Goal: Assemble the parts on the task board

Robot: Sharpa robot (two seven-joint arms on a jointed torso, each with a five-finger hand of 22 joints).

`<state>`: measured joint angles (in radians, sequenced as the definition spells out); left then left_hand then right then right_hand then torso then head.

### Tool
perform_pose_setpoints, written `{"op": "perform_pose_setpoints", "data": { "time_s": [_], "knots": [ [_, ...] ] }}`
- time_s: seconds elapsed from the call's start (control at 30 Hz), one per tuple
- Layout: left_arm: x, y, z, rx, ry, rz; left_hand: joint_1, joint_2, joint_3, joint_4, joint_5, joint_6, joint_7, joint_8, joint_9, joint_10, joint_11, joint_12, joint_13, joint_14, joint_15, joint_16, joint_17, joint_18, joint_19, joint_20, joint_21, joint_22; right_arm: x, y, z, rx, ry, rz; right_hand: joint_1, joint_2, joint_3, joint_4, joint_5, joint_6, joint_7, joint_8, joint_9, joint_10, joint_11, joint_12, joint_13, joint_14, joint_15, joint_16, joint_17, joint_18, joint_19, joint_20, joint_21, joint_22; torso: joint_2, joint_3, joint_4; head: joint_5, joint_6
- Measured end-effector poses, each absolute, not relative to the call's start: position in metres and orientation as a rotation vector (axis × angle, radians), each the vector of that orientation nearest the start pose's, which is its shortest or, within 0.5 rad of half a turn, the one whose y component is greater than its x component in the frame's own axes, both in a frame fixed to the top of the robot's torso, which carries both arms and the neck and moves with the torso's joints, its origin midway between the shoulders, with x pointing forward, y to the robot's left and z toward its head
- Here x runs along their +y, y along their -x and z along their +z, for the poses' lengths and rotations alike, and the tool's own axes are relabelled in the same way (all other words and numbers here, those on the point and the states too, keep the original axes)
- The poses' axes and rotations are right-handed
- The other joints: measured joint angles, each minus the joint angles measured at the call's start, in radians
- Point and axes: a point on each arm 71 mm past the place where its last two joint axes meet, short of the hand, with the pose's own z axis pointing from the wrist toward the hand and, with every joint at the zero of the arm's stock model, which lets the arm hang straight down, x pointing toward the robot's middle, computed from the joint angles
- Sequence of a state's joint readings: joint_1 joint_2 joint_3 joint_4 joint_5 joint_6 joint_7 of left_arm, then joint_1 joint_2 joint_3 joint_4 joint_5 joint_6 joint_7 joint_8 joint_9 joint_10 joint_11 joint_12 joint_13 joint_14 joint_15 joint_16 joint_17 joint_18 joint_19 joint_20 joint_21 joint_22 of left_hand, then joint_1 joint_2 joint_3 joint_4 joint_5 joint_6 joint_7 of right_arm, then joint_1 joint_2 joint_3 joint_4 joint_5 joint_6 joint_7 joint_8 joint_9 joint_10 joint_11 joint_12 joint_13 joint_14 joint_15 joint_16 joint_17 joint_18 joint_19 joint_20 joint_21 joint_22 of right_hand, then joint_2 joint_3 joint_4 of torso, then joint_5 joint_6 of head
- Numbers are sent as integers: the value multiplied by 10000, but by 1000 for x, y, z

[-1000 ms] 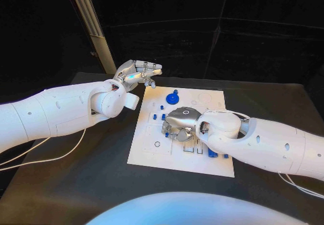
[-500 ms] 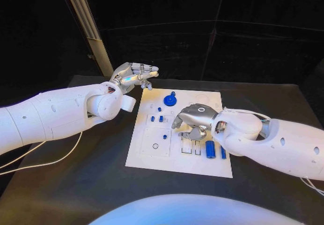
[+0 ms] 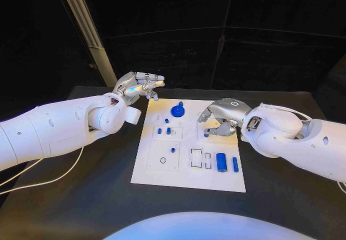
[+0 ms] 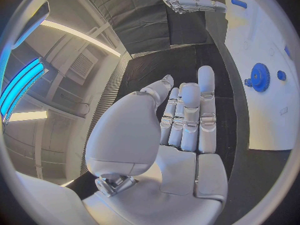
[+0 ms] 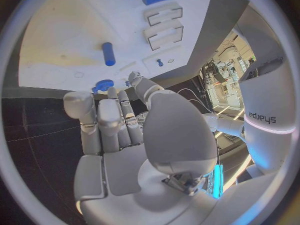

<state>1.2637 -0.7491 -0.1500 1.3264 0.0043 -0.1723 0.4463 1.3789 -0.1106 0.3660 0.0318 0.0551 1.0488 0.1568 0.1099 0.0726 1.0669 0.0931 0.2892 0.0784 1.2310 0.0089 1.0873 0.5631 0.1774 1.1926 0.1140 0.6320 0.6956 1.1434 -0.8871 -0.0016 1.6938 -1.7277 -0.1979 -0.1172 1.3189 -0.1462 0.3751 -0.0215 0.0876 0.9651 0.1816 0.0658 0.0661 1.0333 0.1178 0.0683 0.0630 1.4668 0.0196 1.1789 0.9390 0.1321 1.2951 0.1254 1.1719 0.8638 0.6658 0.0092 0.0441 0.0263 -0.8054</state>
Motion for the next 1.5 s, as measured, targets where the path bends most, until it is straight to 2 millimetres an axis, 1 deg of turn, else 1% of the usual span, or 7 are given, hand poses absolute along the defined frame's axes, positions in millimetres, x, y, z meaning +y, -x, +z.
{"op": "perform_pose_setpoints", "data": {
  "time_s": [0.27, 0.43, 0.57, 0.77, 0.93, 1.1, 1.5],
  "knots": [
    [215, -521, -193, 14587, 10320, -15645, 0, 0, 0, 0, 0, 0, 0, 0, 0, 0, 0, 0, 1, 0, 0, 0, 0, 0, 0, 0, 0, 1, -178, -446, -189, 17072, 4733, 5404, 254, -12, -1705, 499, 98, -449, 130, 0, 1, -331, 126, 111, 0, -72, 74, -205, -402, 0, -68, 68, -249, -368, 8, 0, 1, -49, 76],
    [215, -521, -193, 14588, 10322, -15644, 0, 0, 0, 0, 0, 0, 0, 0, 0, 0, 0, 0, -7, 0, 0, 0, 1, 0, 0, 0, 0, 2, -175, -449, -193, 17375, 4920, 5085, 424, 159, -2074, 704, 199, -478, 158, 0, 2, -331, 126, 211, 15, -72, 74, -264, -491, 0, -68, 68, -249, -380, 14, 0, 12, -42, 81],
    [216, -521, -193, 14589, 10323, -15644, 0, 0, 0, 0, 0, 0, 0, 0, 0, 0, 0, 0, -7, 0, 1, 0, 1, 0, 0, 0, 0, 2, -169, -451, -195, 17509, 5058, 5023, 581, 315, -2109, 686, 204, -478, 158, 0, 17, -218, 92, 303, 15, -72, 74, -267, -557, 0, -68, 68, -249, -387, 18, 2, 12, -24, 67],
    [215, -521, -193, 14593, 10322, -15646, 0, 0, -1, 0, 0, 0, 0, 0, 0, 0, 0, 0, -7, 0, 1, 0, 2, 0, 0, 0, 0, 4, -161, -454, -198, 17600, 5208, 5046, 911, 646, -2070, 646, 204, -235, 7, 13, 30, 184, -14, 529, 25, -69, 71, -221, -423, -1, 6, -6, -235, -235, 19, 5, 13, 1, 42],
    [215, -521, -193, 14593, 10323, -15644, 0, 0, -1, 0, 0, 0, 0, 0, 0, 0, 0, 0, -7, 1, 1, 0, 2, 0, 0, 0, 0, 4, -158, -455, -200, 17679, 5330, 5107, 1157, 891, -1691, 582, 88, 192, -120, 146, 65, 736, -174, 660, 25, -12, -66, 31, -135, -1, 188, -112, -13, 54, 19, 5, 14, 6, 12],
    [215, -521, -193, 14595, 10323, -15644, 0, 0, -1, 0, 0, 0, 0, 0, 0, 0, 0, 0, -6, 1, 1, 1, 2, 0, 0, 0, 0, 5, -157, -456, -202, 17883, 5487, 5094, 1220, 955, -1297, 549, 88, 616, -224, 207, 78, 1138, -298, 660, 9, 1, -147, 147, 16, -1, 242, -166, 74, 204, 19, 4, 14, 12, -18],
    [216, -522, -193, 14594, 10327, -15629, 0, 0, -1, 0, 0, 0, 0, 0, 0, 0, 0, 0, -6, 1, 1, 1, 2, 0, 0, 0, 0, 6, -156, -456, -207, 18308, 5740, 4980, 1220, 955, -1093, 559, 88, 758, -217, 207, 67, 1282, -301, 506, 10, 1, -146, 203, 44, 0, 276, -201, 102, 238, 13, 2, 12, 18, -62]
  ]
}}
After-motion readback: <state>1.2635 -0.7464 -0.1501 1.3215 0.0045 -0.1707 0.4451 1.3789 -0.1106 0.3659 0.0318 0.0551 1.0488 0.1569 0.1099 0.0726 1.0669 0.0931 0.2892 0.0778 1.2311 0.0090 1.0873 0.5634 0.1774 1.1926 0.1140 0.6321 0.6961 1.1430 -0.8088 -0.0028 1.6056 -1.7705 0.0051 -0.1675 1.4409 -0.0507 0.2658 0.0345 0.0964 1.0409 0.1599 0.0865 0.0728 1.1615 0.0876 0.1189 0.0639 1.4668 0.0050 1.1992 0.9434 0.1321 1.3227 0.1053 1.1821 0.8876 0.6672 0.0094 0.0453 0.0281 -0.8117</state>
